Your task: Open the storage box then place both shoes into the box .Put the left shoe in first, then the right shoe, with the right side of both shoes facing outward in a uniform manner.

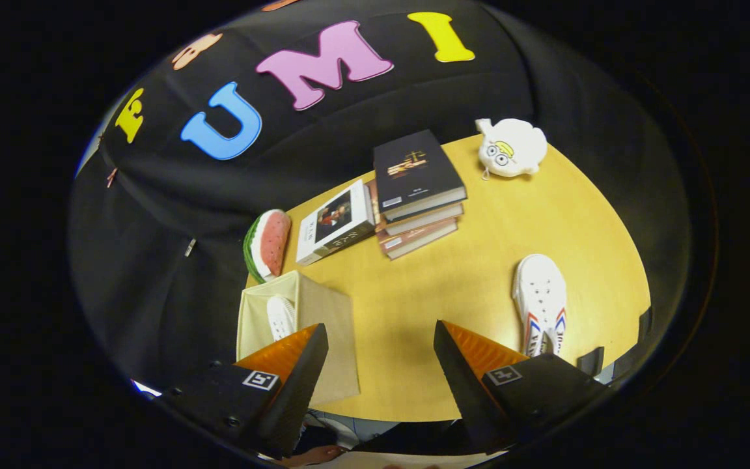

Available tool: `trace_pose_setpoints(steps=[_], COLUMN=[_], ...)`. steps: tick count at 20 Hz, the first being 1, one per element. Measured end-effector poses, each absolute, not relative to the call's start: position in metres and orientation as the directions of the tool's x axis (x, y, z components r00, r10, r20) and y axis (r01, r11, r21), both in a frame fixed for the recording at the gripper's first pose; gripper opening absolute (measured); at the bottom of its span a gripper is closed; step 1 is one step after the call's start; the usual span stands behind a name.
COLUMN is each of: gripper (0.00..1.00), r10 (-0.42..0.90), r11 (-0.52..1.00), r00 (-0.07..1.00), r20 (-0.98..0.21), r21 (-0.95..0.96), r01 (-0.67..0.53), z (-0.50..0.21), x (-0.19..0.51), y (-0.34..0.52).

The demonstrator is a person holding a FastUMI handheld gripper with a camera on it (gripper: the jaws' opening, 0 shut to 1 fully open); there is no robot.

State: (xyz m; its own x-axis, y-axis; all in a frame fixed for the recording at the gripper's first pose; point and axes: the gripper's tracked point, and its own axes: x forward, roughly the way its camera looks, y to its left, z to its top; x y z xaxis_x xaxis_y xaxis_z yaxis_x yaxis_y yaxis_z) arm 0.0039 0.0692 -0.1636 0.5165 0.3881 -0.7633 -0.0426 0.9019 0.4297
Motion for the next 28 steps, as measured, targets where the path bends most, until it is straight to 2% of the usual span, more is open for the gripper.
trace_pose_setpoints(steps=[4, 10, 18, 28], gripper=[0.99, 0.99, 0.99, 0.97], r10=[0.323, 0.242, 0.222, 0.176], r11=[0.909, 0.939, 0.944, 0.962], r00=[0.497, 0.434, 0.277, 0.206], r20=[-0.805, -0.868, -0.935, -0.963], r21=[0.41, 0.322, 0.278, 0.212], r01=[0.073, 0.121, 0.18, 0.17], z=[-0.188, -0.238, -0.32, -0.368], x=[0.006, 0.0, -0.017, -0.001], y=[-0.004, -0.093, -0.13, -0.136])
